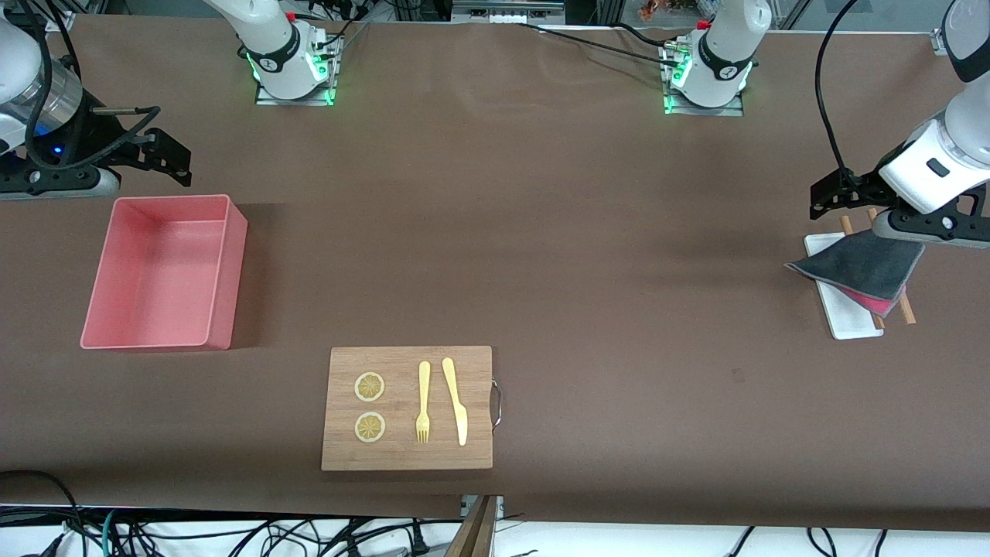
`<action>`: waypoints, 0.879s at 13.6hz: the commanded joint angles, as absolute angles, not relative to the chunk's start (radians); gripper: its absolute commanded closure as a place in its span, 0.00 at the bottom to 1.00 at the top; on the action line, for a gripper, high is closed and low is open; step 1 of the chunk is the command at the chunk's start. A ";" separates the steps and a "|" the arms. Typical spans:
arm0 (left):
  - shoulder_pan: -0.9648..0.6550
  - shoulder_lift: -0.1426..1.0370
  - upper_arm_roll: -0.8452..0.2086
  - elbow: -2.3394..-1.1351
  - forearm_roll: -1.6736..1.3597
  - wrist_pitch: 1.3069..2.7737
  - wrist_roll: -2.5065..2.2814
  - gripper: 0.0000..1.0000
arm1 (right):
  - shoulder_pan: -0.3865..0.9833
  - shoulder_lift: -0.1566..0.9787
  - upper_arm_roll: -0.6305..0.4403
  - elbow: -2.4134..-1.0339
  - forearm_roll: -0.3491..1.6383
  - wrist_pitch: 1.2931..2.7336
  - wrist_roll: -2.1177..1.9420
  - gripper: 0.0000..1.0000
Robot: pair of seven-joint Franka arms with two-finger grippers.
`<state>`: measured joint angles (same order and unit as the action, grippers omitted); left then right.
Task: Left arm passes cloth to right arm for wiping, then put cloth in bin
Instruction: 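Lower the left gripper onto the grey cloth on the white tray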
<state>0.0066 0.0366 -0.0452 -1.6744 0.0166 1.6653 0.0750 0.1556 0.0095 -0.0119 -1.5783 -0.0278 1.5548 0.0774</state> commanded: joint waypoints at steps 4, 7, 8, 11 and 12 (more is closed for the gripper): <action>-0.009 0.067 -0.048 -1.626 0.008 1.626 0.061 0.00 | 0.149 0.020 -0.005 -1.549 -0.028 1.529 0.092 0.00; 0.026 0.092 -0.037 -1.632 0.011 1.602 0.064 0.00 | 0.150 0.018 -0.005 -1.549 -0.026 1.514 0.094 0.00; 0.063 0.115 -0.038 -1.631 0.011 1.573 0.080 0.00 | 0.150 0.020 -0.005 -1.549 -0.028 1.514 0.094 0.00; 0.185 0.181 -0.038 -1.628 0.052 1.565 0.312 0.00 | 0.150 0.020 -0.005 -1.549 -0.028 1.514 0.092 0.00; 0.214 0.199 -0.038 -1.626 0.087 1.574 0.407 0.00 | 0.150 0.020 -0.005 -1.549 -0.026 1.514 0.092 0.00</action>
<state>0.1533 0.1524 -0.0350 -1.6613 0.0427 1.5865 0.2478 0.1558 0.0096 -0.0121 -1.5781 -0.0278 1.5376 0.0793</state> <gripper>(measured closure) 0.000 0.000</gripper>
